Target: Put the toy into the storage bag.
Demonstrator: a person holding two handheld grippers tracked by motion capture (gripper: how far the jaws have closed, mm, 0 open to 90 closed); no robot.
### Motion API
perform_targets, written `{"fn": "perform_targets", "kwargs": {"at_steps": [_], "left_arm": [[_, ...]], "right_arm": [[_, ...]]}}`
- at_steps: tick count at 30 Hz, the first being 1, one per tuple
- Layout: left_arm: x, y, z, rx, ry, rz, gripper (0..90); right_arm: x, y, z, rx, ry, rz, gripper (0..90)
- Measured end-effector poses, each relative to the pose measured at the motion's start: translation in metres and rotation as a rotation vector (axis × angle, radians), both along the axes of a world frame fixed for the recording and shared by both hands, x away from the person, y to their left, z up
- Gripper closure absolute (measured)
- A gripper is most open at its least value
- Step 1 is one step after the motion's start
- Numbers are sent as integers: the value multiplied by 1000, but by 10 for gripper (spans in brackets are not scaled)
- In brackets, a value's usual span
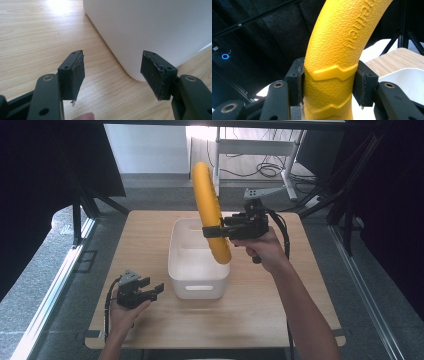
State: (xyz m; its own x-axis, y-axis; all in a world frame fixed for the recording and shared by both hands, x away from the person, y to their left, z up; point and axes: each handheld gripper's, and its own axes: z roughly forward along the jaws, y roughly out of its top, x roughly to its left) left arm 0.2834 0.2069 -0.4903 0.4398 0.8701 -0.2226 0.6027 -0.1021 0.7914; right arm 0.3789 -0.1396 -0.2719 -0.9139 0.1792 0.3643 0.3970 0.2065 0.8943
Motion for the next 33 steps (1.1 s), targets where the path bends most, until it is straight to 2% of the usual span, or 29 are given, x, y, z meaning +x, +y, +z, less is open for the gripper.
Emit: {"fn": "perform_targets", "kwargs": {"at_steps": [7, 14, 20, 25, 30, 33], "left_arm": [[0, 0, 0, 5, 1, 0, 361], [0, 0, 0, 5, -1, 1, 361], [0, 1, 0, 3, -3, 1, 361], [0, 1, 1, 3, -4, 0, 361], [0, 1, 1, 2, -5, 0, 361], [-1, 1, 2, 2, -6, 1, 361]], "right_arm": [[6, 5, -10, -31, 12, -11, 503], [10, 10, -14, -38, 17, -14, 502], [13, 19, -21, -29, 35, 4, 501], [16, 27, -34, -17, 53, 27, 501], [14, 34, -36, -25, 54, 37, 501], [12, 37, -39, -15, 74, 61, 500]]}}
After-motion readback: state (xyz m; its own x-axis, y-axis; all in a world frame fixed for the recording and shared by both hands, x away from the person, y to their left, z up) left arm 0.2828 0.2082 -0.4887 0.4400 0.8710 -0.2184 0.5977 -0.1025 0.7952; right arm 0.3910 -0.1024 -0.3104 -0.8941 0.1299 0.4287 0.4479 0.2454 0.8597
